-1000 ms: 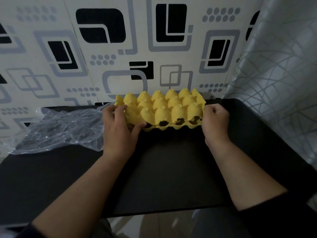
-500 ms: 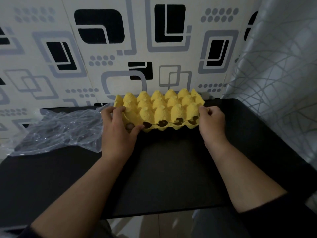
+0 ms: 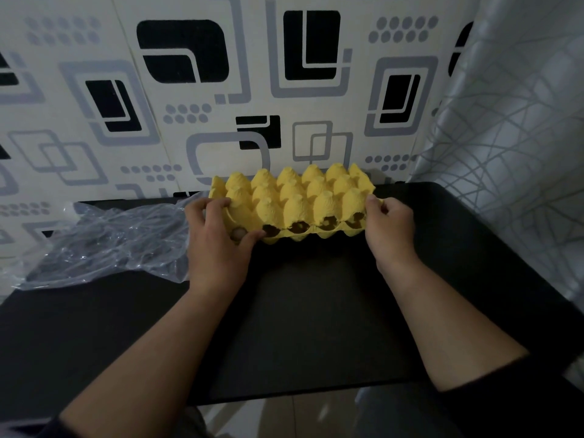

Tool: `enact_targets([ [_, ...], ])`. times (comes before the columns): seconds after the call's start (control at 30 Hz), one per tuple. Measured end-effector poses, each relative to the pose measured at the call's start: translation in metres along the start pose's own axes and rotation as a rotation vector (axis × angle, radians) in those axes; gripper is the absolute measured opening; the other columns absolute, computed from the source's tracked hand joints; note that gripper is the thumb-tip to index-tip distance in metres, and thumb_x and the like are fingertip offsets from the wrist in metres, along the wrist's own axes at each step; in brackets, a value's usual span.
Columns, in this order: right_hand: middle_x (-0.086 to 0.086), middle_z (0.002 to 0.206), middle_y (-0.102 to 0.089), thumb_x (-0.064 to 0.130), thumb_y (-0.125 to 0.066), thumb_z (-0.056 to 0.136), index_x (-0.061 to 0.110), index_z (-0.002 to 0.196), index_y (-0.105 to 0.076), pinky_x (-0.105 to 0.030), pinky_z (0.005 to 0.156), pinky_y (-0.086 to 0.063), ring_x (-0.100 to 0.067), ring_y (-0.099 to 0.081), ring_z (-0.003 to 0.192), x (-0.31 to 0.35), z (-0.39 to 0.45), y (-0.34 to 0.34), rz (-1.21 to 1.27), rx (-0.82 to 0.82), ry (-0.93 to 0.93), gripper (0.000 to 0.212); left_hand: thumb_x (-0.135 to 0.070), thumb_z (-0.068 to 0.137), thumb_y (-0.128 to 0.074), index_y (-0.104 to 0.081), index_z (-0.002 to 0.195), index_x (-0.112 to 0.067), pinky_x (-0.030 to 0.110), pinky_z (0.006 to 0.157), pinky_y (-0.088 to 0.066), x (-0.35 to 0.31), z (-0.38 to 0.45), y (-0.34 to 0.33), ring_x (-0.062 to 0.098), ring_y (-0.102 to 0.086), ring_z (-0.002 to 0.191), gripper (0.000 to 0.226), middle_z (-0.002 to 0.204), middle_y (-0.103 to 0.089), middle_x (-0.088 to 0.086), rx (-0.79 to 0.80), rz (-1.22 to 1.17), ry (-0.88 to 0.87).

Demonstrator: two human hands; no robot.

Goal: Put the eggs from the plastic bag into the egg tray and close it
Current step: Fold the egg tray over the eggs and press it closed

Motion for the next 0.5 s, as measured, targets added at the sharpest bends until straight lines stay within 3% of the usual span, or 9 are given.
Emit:
enact_targets([
  [0.23, -0.003, 0.083, -0.064, 0.034, -0.057, 0.102, 0.017, 0.085, -0.068, -0.031, 0.065, -0.048, -0.014, -0.061, 0.075, 0.0004, 0.0, -0.0023, 0.1, 0.023, -0.045, 0.026, -0.032, 0.077, -0.085, -0.05, 0.133, -0.022, 0.025, 0.095, -0.037, 0.001, 0.001, 0.001, 0.001, -0.033, 0.117, 0.067, 0.143, -0.031, -0.005, -0.011, -0.02, 0.016],
  [0.5, -0.006, 0.088, -0.067, 0.033, -0.058, 0.102, 0.016, 0.091, -0.07, -0.033, 0.068, -0.051, -0.016, -0.062, 0.079, 0.0019, -0.0014, -0.0037, 0.12, 0.032, -0.07, 0.023, -0.034, 0.076, -0.085, -0.048, 0.135, -0.022, 0.029, 0.096, -0.041, -0.0014, -0.0006, 0.0021, 0.003, -0.034, 0.118, 0.07, 0.143, -0.029, -0.009, -0.014, 0.003, 0.009],
])
Point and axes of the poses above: each hand's wrist, its own z-axis towards the middle knuckle, its own y-axis out of the back of the hand, x = y × z, the point moved 2 cm from there along z, towards the middle knuckle
